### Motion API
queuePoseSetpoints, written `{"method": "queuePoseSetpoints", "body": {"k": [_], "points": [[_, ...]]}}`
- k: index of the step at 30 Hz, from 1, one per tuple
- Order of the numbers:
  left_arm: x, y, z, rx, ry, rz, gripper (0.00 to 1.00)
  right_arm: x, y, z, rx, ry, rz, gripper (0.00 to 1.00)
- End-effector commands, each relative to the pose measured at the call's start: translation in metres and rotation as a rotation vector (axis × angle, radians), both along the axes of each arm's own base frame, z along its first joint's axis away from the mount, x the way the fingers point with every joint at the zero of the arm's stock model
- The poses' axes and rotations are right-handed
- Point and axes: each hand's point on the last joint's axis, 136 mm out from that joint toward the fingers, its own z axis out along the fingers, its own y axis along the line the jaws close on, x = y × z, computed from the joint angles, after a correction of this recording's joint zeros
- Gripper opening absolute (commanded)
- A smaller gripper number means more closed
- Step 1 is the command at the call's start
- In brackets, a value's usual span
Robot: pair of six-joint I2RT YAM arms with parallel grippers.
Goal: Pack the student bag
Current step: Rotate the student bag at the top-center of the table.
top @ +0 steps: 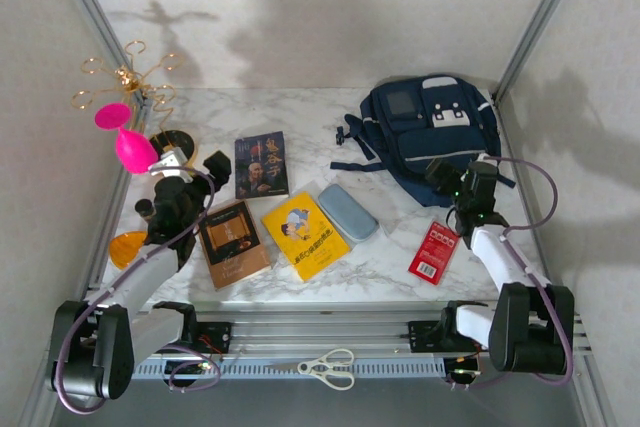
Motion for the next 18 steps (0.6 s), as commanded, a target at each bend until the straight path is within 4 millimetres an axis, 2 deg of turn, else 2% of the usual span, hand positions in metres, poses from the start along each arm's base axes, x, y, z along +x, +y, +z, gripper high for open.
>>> {"method": "queuePoseSetpoints", "body": {"k": [1, 5, 9, 15, 18], "points": [[-0.006, -0.014, 0.007, -0.106, 0.033, -0.056, 0.99, -0.013, -0.007, 0.009, 0.047, 0.076, -0.042, 0.99], [-0.021, -0.031, 0.017, -0.122, 0.003, -0.104, 0.99, -0.018, -0.028, 0.011, 0.071, 0.118, -0.109, 0.99], [-0.035, -0.045, 0.016, -0.151, -0.002, -0.136, 0.99, -0.013, -0.042, 0.001, 0.109, 0.173, -0.151, 0.99], [-0.043, -0.073, 0.014, -0.151, 0.02, -0.199, 0.99, 0.007, -0.044, -0.011, 0.144, 0.217, -0.152, 0.99], [-0.045, -0.089, 0.012, -0.168, 0.026, -0.24, 0.99, 0.019, -0.037, -0.018, 0.191, 0.23, -0.123, 0.99]]}}
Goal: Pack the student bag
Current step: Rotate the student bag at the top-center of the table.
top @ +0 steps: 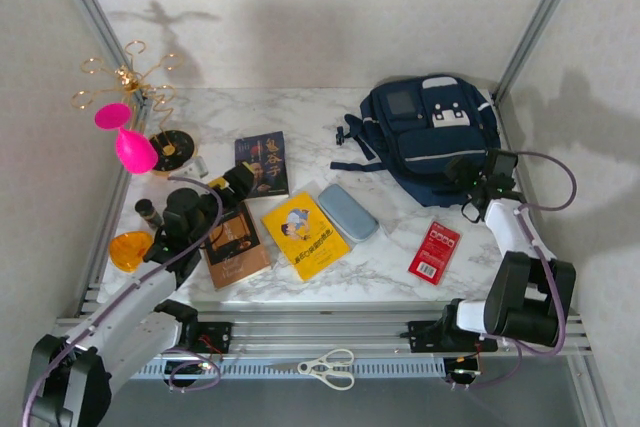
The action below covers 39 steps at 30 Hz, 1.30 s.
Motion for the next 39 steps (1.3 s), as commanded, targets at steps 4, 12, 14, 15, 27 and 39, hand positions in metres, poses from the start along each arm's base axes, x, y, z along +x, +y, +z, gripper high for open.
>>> {"method": "queuePoseSetpoints", "body": {"k": [4, 12, 14, 15, 27, 39], "points": [[-0.006, -0.034, -0.011, -0.019, 0.038, -0.062, 0.99, 0.026, 0.011, -0.005, 0.118, -0.005, 0.021, 0.99], [-0.008, -0.09, -0.015, 0.015, 0.054, -0.154, 0.99, 0.044, 0.017, -0.026, 0.124, 0.026, 0.039, 0.92], [-0.006, -0.102, -0.014, 0.021, 0.051, -0.177, 0.99, 0.048, 0.023, -0.029, 0.134, 0.017, 0.064, 0.85], [-0.005, -0.108, -0.013, 0.024, 0.051, -0.188, 0.99, 0.05, 0.029, -0.03, 0.142, 0.01, 0.081, 0.81], [-0.001, -0.128, -0.011, 0.056, 0.07, -0.214, 0.99, 0.061, 0.121, -0.03, 0.215, -0.019, 0.23, 0.34], [-0.003, -0.121, -0.003, 0.081, 0.076, -0.197, 0.99, 0.08, 0.303, 0.029, 0.324, -0.168, 0.417, 0.38]]}}
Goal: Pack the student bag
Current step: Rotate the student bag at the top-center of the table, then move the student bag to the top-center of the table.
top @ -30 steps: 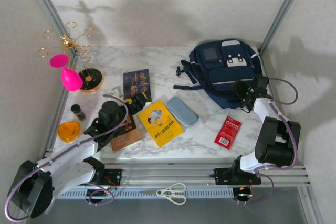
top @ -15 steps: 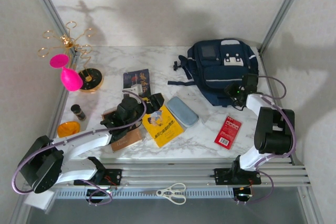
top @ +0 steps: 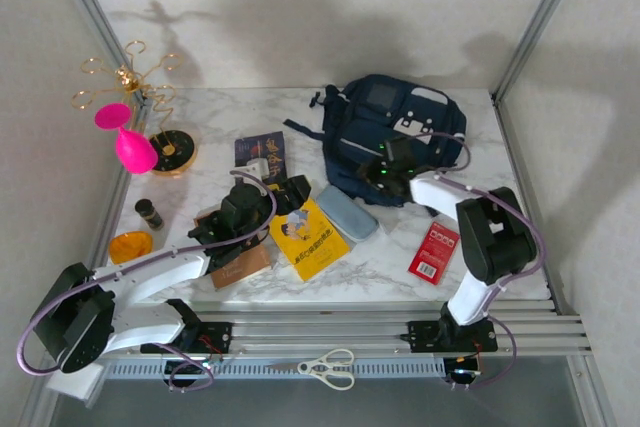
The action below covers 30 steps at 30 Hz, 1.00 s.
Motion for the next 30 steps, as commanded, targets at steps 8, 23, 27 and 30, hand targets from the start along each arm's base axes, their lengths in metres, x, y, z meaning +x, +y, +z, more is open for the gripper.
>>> {"method": "queuePoseSetpoints", "body": {"k": [8, 23, 27, 30], "points": [[-0.002, -0.002, 0.022, -0.021, -0.012, -0.006, 0.99, 0.01, 0.01, 0.089, 0.031, -0.264, 0.0, 0.59], [0.005, -0.069, 0.022, -0.053, 0.012, -0.13, 0.99, 0.002, -0.116, 0.023, -0.123, -0.111, -0.061, 0.78], [0.007, -0.081, 0.016, -0.047, 0.026, -0.149, 0.99, 0.007, -0.114, 0.002, -0.117, -0.071, -0.057, 0.8], [0.008, -0.084, 0.013, -0.042, 0.032, -0.149, 0.99, 0.01, -0.106, -0.009, -0.103, -0.055, -0.051, 0.81]]}}
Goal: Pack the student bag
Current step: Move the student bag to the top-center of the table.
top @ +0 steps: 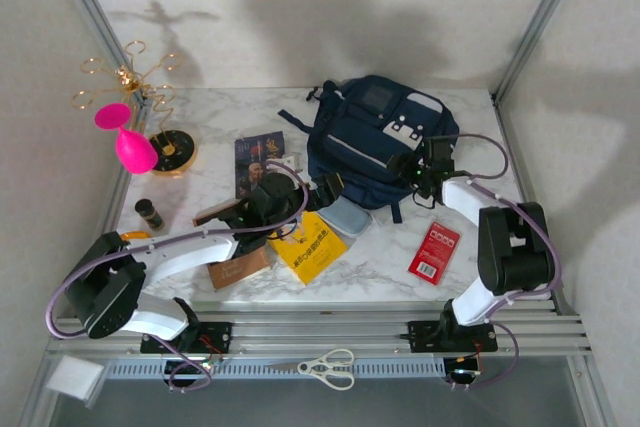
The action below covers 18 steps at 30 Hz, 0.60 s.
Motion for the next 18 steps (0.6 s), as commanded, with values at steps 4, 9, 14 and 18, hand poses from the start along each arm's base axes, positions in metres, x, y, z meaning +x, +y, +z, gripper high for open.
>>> {"method": "queuePoseSetpoints", "body": {"k": [4, 9, 14, 18], "points": [[0.004, -0.009, 0.011, -0.026, -0.019, -0.006, 0.99, 0.003, 0.038, -0.014, 0.032, 0.009, 0.069, 0.81], [0.004, -0.006, 0.01, -0.009, -0.021, 0.005, 0.99, -0.001, 0.097, -0.008, 0.078, -0.009, 0.142, 0.81], [0.003, -0.004, 0.01, -0.007, -0.017, 0.007, 0.99, -0.005, 0.144, 0.017, 0.145, -0.045, 0.234, 0.81], [0.002, -0.008, 0.012, -0.02, -0.011, -0.01, 0.99, -0.02, 0.117, 0.028, 0.083, -0.041, 0.209, 0.82]]}}
